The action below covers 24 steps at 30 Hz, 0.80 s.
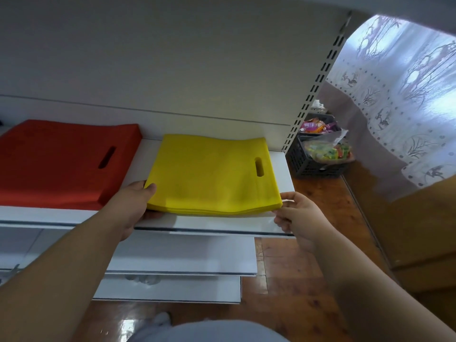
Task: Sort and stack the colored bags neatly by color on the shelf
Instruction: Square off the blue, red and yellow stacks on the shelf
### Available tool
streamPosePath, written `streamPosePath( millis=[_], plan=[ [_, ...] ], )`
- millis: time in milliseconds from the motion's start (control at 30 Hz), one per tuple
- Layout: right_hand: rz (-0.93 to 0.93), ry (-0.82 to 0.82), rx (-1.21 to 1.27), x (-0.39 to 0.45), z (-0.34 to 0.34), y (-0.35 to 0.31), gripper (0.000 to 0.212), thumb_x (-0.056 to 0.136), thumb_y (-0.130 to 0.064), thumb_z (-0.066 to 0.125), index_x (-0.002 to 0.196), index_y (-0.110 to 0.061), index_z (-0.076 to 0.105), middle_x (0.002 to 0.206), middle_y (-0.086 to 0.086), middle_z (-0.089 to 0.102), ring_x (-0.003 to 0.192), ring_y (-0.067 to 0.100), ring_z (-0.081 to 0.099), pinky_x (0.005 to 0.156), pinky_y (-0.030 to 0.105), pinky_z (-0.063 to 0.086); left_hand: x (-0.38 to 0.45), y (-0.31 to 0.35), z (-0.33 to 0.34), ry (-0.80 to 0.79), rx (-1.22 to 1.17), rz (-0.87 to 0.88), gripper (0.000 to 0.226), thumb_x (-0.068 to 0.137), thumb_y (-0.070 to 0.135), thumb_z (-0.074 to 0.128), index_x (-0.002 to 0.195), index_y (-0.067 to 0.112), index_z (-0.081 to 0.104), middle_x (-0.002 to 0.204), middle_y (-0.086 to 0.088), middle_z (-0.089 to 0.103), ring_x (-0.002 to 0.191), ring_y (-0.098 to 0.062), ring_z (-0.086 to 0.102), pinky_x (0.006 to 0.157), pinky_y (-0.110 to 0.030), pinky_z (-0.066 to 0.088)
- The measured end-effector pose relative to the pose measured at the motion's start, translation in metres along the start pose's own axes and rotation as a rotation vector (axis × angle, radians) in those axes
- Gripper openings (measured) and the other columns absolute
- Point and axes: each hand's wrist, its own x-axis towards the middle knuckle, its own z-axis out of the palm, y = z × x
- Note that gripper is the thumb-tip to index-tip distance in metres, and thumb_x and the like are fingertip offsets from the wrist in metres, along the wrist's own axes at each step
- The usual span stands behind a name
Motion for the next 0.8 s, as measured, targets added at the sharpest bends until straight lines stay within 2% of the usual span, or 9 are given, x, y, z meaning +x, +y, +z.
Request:
streamPosePath(
  millis=[100, 233, 400, 500, 567, 633, 700, 767, 800],
  plan=[
    [0.036, 0.014, 0.115, 0.001, 0.002, -0.003, 0.030, 0.085, 0.013, 0.062, 0.101, -0.010, 0.049, 0.075, 0.017, 0.067, 0.067, 0.030, 0.062, 0.050, 0.033, 0.044, -0.001, -0.001, -0.002, -0.013, 0.008, -0.010, 0.019, 0.104, 0.026, 0.047, 0.118, 0.020, 0.058, 0.118, -0.005, 0.062, 0.096, -0.030, 0.064, 0.084, -0.043, 0.055],
    [-0.008, 0.094, 0.148, -0.005, 0.013, -0.001, 0.020, 0.088, 0.007, 0.064, 0.091, -0.008, 0.050, 0.072, 0.016, 0.068, 0.069, 0.030, 0.068, 0.052, 0.033, 0.050, 0.001, -0.003, -0.005, -0.044, 0.035, -0.004, 0.027, 0.104, 0.027, 0.046, 0.128, 0.018, 0.055, 0.121, -0.004, 0.061, 0.100, -0.032, 0.064, 0.087, -0.046, 0.056],
    [-0.039, 0.189, 0.084, -0.013, 0.016, -0.004, 0.017, 0.087, 0.001, 0.069, 0.094, -0.003, 0.054, 0.083, 0.021, 0.070, 0.074, 0.032, 0.071, 0.059, 0.036, 0.055, 0.008, -0.002, -0.012, -0.056, 0.083, -0.022, 0.033, 0.099, 0.038, 0.051, 0.129, 0.023, 0.055, 0.125, -0.002, 0.060, 0.104, -0.032, 0.062, 0.091, -0.051, 0.054],
    [0.017, 0.122, 0.105, -0.006, 0.014, -0.013, 0.016, 0.093, 0.001, 0.060, 0.107, 0.001, 0.054, 0.095, 0.025, 0.071, 0.087, 0.036, 0.072, 0.069, 0.039, 0.057, 0.018, 0.005, -0.013, -0.059, 0.133, -0.015, 0.055, 0.087, 0.054, 0.057, 0.131, 0.022, 0.055, 0.125, -0.001, 0.058, 0.112, -0.028, 0.056, 0.100, -0.051, 0.046],
    [0.122, 0.052, 0.217, 0.004, 0.014, -0.020, 0.020, 0.100, -0.003, 0.047, 0.118, 0.005, 0.053, 0.104, 0.028, 0.070, 0.094, 0.040, 0.070, 0.076, 0.046, 0.059, 0.020, 0.016, -0.007, -0.036, 0.176, -0.001, 0.051, 0.098, 0.043, 0.053, 0.137, 0.010, 0.050, 0.115, -0.005, 0.057, 0.113, -0.025, 0.048, 0.103, -0.041, 0.039],
    [0.219, 0.056, 0.303, 0.015, 0.015, -0.026, 0.029, 0.104, -0.016, 0.039, 0.121, 0.004, 0.051, 0.111, 0.029, 0.067, 0.097, 0.043, 0.068, 0.080, 0.055, 0.057, 0.027, 0.022, 0.002, -0.006, 0.197, -0.034, 0.054, 0.102, 0.036, 0.048, 0.145, 0.004, 0.039, 0.134, -0.012, 0.051, 0.127, -0.027, 0.042, 0.100, -0.035, 0.031],
    [0.251, 0.056, 0.276, 0.023, 0.026, -0.029, 0.039, 0.103, -0.034, 0.044, 0.124, -0.002, 0.052, 0.118, 0.026, 0.064, 0.102, 0.044, 0.066, 0.082, 0.060, 0.055, 0.031, 0.028, 0.009, 0.008, 0.206, -0.069, 0.060, 0.102, 0.037, 0.048, 0.149, 0.004, 0.032, 0.155, -0.011, 0.033, 0.140, -0.030, 0.032, 0.107, -0.037, 0.029],
    [0.207, 0.061, 0.172, 0.028, 0.040, -0.031, 0.044, 0.097, -0.040, 0.056, 0.124, -0.006, 0.056, 0.117, 0.021, 0.067, 0.102, 0.042, 0.067, 0.086, 0.061, 0.053, 0.034, 0.032, 0.010, 0.015, 0.268, -0.053, 0.057, 0.102, 0.036, 0.048, 0.148, 0.005, 0.036, 0.152, -0.012, 0.037, 0.135, -0.033, 0.038, 0.106, -0.040, 0.032],
    [0.163, 0.075, 0.120, 0.029, 0.046, -0.031, 0.043, 0.095, -0.036, 0.061, 0.124, -0.005, 0.058, 0.114, 0.020, 0.069, 0.100, 0.041, 0.068, 0.086, 0.059, 0.054, 0.036, 0.030, 0.009, 0.009, 0.292, -0.044, 0.050, 0.102, 0.034, 0.048, 0.143, 0.006, 0.042, 0.141, -0.014, 0.048, 0.125, -0.033, 0.046, 0.103, -0.041, 0.036]
  ],
)
